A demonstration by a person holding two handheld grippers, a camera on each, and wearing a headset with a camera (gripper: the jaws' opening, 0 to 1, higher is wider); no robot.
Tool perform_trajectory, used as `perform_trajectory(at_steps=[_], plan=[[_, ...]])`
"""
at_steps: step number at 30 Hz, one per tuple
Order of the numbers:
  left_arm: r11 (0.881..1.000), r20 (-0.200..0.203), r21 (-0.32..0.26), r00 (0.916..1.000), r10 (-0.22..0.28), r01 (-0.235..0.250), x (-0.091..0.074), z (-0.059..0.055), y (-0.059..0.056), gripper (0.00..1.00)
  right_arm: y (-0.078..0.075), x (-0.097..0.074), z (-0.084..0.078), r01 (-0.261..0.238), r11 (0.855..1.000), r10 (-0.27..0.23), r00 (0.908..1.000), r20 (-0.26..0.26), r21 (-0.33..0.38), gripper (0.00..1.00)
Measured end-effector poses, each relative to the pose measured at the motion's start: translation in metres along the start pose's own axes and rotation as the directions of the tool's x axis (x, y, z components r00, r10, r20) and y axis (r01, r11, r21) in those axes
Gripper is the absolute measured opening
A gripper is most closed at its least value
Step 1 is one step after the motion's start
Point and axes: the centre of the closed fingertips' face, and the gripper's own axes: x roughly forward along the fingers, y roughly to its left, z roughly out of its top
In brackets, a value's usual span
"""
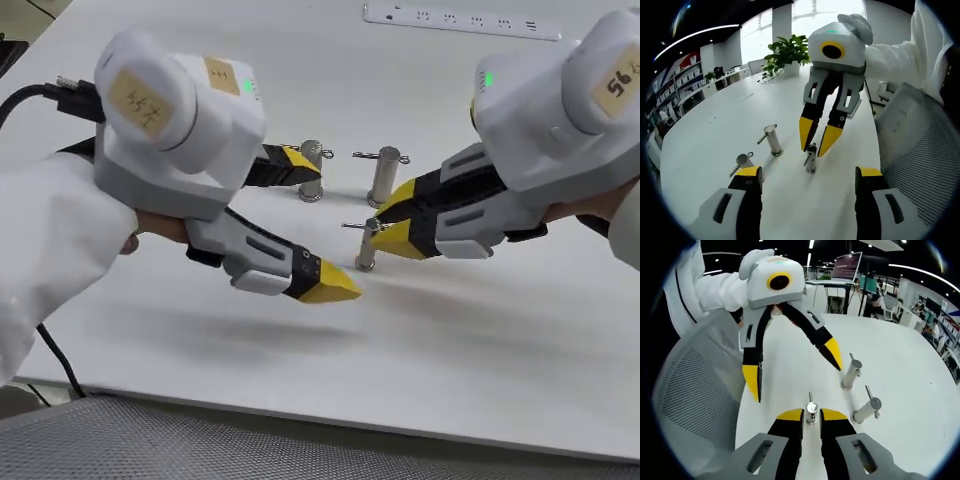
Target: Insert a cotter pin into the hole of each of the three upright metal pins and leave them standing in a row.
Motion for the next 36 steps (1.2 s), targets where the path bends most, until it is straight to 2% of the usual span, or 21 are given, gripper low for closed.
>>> perform_trajectory(at_steps=[2, 5, 7, 9, 17, 22, 26, 36], plan=[[0.999, 0.025, -0.032, 0.9993, 0.026, -0.025, -0.004, 0.002, 0.002, 0.77, 0.001, 0.001, 0.000, -0.003, 1.000, 0.003, 1.0000, 0.001, 0.004, 0.07], [0.997, 0.047, -0.067, 0.9985, 0.029, -0.026, -0.009, 0.003, 0.000, 0.80, 0.000, 0.002, -0.001, -0.006, 1.000, 0.006, 1.0000, -0.001, 0.001, 0.06], [0.997, 0.057, -0.074, 0.9982, 0.017, -0.013, -0.011, 0.004, -0.005, 0.90, 0.000, 0.003, -0.001, -0.009, 1.000, 0.009, 1.0000, -0.001, 0.003, 0.05], [0.996, 0.045, -0.088, 0.9990, 0.003, 0.001, -0.012, 0.002, -0.010, 0.98, 0.000, 0.003, -0.002, -0.013, 1.000, 0.013, 0.9999, -0.001, 0.003, 0.05], [0.996, 0.028, -0.092, 0.9996, -0.007, 0.009, -0.014, -0.004, -0.018, 0.98, 0.000, 0.003, -0.004, -0.027, 1.000, 0.027, 0.9996, -0.010, -0.006, 0.04], [0.996, 0.024, -0.088, 0.9997, -0.006, 0.008, -0.014, -0.004, -0.019, 0.98, -0.002, 0.000, -0.004, -0.021, 1.000, 0.022, 0.9997, -0.012, 0.016, 0.04], [0.996, 0.027, -0.094, 0.9996, -0.001, 0.003, -0.015, -0.004, -0.018, 0.99, -0.005, -0.006, -0.005, -0.009, 1.000, 0.009, 0.9999, -0.013, 0.001, 0.04], [0.994, 0.030, -0.106, 0.9995, 0.012, -0.009, -0.021, -0.005, -0.013, 0.99, -0.031, -0.036, -0.020, 0.051, 0.998, -0.051, 0.9987, -0.004, 0.025, 0.04]])
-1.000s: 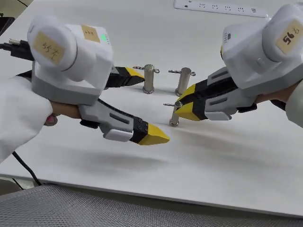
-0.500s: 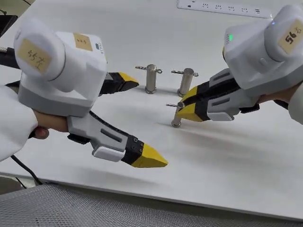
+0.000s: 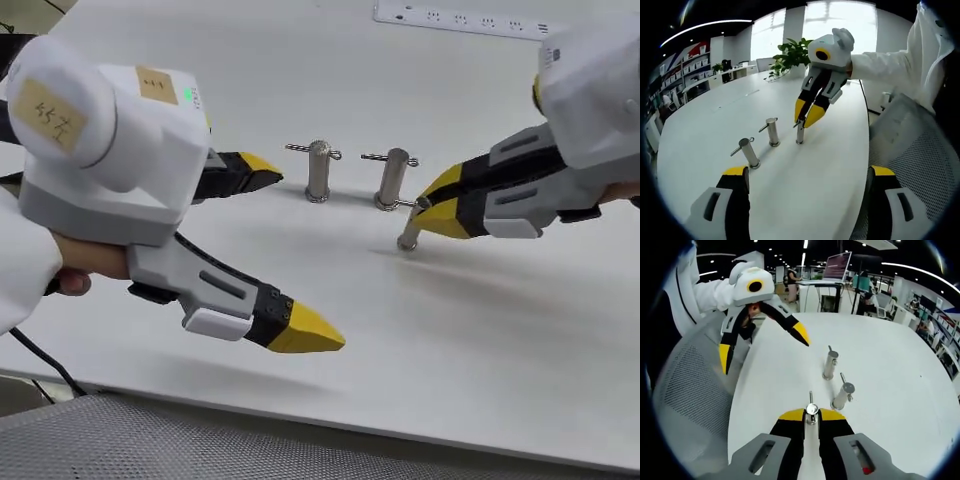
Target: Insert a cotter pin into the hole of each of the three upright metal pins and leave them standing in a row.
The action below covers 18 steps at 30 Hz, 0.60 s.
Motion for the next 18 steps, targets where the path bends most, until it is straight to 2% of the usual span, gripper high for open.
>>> perform_trajectory(at_steps=[7, 12, 14, 18], plan=[[1.000, 0.001, 0.003, 0.9999, -0.012, 0.012, -0.005, -0.001, -0.003, 0.99, -0.027, -0.013, -0.012, 0.037, 0.999, -0.037, 0.9993, -0.009, -0.006, 0.04], [1.000, 0.009, -0.020, 0.9999, -0.005, 0.005, -0.007, -0.002, -0.003, 0.99, -0.037, -0.014, -0.018, 0.049, 0.999, -0.049, 0.9988, 0.000, -0.004, 0.04], [0.999, 0.004, -0.031, 1.0000, -0.007, 0.007, -0.007, -0.004, -0.004, 0.99, -0.048, -0.013, -0.026, 0.050, 0.999, -0.050, 0.9987, -0.002, -0.001, 0.04], [0.999, -0.001, -0.046, 1.0000, -0.002, 0.002, -0.008, -0.007, -0.003, 0.99, -0.056, -0.013, -0.031, 0.051, 0.999, -0.051, 0.9987, -0.002, 0.018, 0.04]])
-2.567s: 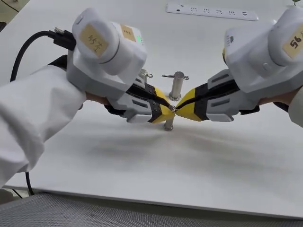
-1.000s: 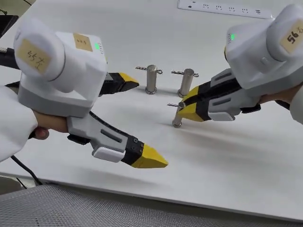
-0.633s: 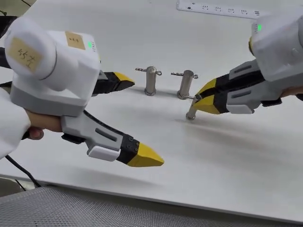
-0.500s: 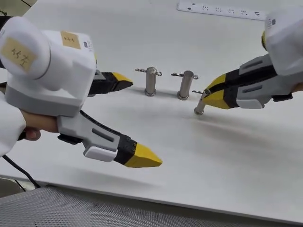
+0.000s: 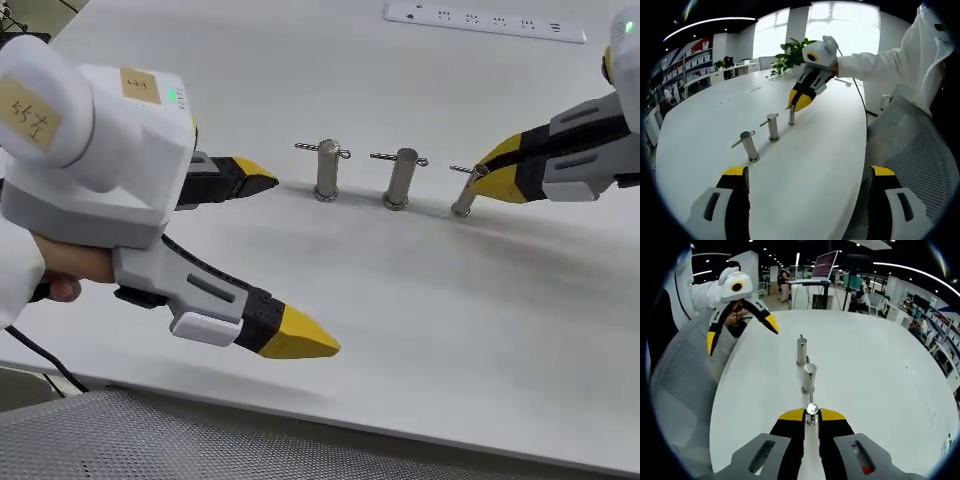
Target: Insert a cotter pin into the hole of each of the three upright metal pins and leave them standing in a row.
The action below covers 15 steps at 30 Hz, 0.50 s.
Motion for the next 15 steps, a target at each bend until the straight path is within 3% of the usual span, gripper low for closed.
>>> perform_trajectory(at_steps=[15], plan=[[1.000, -0.008, -0.013, 1.0000, -0.005, 0.005, -0.0025, -0.0047, -0.0047, 0.99, 0.0038, 0.0025, -0.0023, -0.024, 1.000, 0.024, 0.9997, 0.010, 0.017, 0.04]])
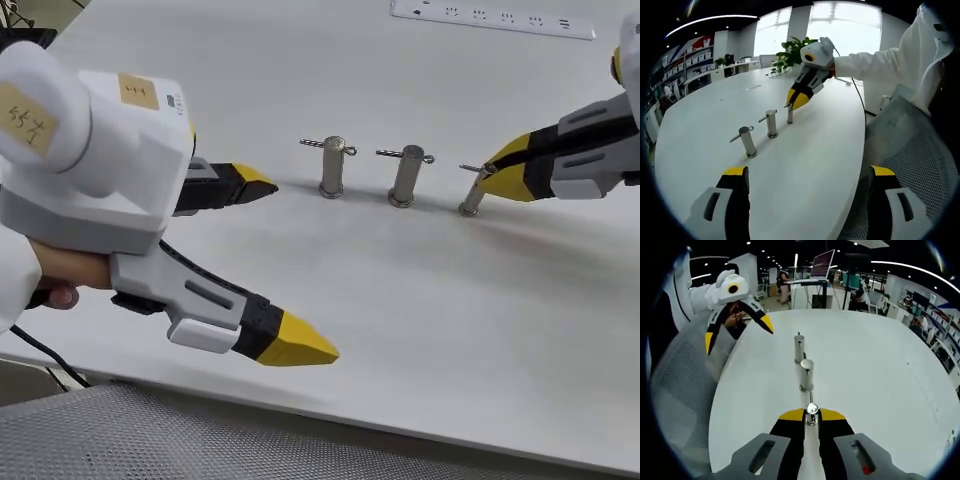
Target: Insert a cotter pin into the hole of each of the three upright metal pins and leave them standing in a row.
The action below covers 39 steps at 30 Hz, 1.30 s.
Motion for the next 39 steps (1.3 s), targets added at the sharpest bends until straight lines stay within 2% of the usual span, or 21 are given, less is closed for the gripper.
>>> perform_trajectory(at_steps=[12, 20, 24, 33, 36, 39], plan=[[1.000, -0.001, -0.005, 1.0000, 0.004, -0.004, -0.001, 0.000, 0.000, 0.99, 0.000, -0.001, 0.002, 0.006, 1.000, -0.006, 1.0000, 0.003, -0.028, 0.05], [1.000, 0.008, -0.014, 0.9998, 0.018, -0.018, -0.006, 0.002, 0.003, 0.99, 0.000, -0.009, 0.012, 0.042, 0.999, -0.041, 0.9984, 0.038, -0.022, 0.23], [0.999, 0.018, -0.013, 0.9993, 0.033, -0.033, -0.008, 0.004, 0.005, 0.99, 0.002, -0.014, 0.016, 0.062, 0.998, -0.062, 0.9959, 0.065, 0.005, 0.29], [0.992, 0.090, -0.047, 0.9887, 0.119, -0.115, -0.018, 0.017, 0.019, 0.99, 0.024, -0.034, 0.019, 0.117, 0.989, -0.127, 0.9849, 0.118, 0.094, 0.45], [0.988, 0.095, -0.076, 0.9855, 0.141, -0.134, -0.021, 0.016, 0.023, 0.99, 0.037, -0.038, 0.017, 0.123, 0.984, -0.139, 0.9821, 0.127, 0.127, 0.47], [0.988, 0.085, -0.075, 0.9866, 0.139, -0.133, -0.022, 0.014, 0.022, 0.99, 0.046, -0.040, 0.012, 0.120, 0.982, -0.138, 0.9828, 0.122, 0.149, 0.52]])
